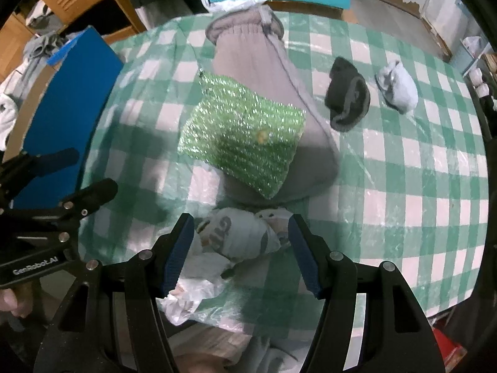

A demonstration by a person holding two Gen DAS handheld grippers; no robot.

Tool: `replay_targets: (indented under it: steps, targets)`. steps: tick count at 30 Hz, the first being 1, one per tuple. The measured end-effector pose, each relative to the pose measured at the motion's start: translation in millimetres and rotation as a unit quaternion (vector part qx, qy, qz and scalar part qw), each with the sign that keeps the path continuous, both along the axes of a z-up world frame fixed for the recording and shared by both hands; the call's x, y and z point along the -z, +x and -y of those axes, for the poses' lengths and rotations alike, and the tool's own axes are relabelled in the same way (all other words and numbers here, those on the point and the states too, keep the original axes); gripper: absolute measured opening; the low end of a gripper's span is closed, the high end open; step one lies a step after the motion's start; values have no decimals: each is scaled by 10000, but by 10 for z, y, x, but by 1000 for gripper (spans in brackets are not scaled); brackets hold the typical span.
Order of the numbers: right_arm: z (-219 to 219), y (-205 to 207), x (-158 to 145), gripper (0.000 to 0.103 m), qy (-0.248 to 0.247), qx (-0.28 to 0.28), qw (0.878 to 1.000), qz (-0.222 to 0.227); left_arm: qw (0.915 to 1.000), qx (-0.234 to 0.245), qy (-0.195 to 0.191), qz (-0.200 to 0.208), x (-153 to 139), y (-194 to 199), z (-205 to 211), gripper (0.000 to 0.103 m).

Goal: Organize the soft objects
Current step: 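Lower the right tool toward the crumpled white sock bundle while the left tool follows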

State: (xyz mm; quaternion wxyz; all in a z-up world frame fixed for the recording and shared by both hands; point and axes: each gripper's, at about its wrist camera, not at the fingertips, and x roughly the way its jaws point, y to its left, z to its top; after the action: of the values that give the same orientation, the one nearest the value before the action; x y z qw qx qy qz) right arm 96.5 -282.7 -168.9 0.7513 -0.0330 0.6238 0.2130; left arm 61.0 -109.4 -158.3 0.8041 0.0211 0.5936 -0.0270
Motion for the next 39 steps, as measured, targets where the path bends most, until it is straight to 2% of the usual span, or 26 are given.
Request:
replay_targets:
  steps: [4,9,18,24,29,36,39]
  targets:
    - [-27,-15,112,63,-231,-107,9997,-63,9999,28,32,-126,94,22,27,75]
    - [20,-53,132,63,-520,-286,9982,90,9998,-4,-23,-186,139,57,38,75]
    - [449,78,159,65,-1004,-32,9946,252,9998,32,-83,-197,158,163,143,75]
    - [740,209,193,65,-995,298,9944,195,9999,86,-82,-111,126,232,242,80]
    - [916,326,225,65,-1114,448,9924,261,9998,173,-96,-71,109,301,327,80]
    - [1106,444,280,65,-1138,499,9916,356,9997,144,-190,-83,111,398,386,81]
    - [1107,581,330,65,-1321,448,9888,532,9995,124,-243,-131,131,455,426,81]
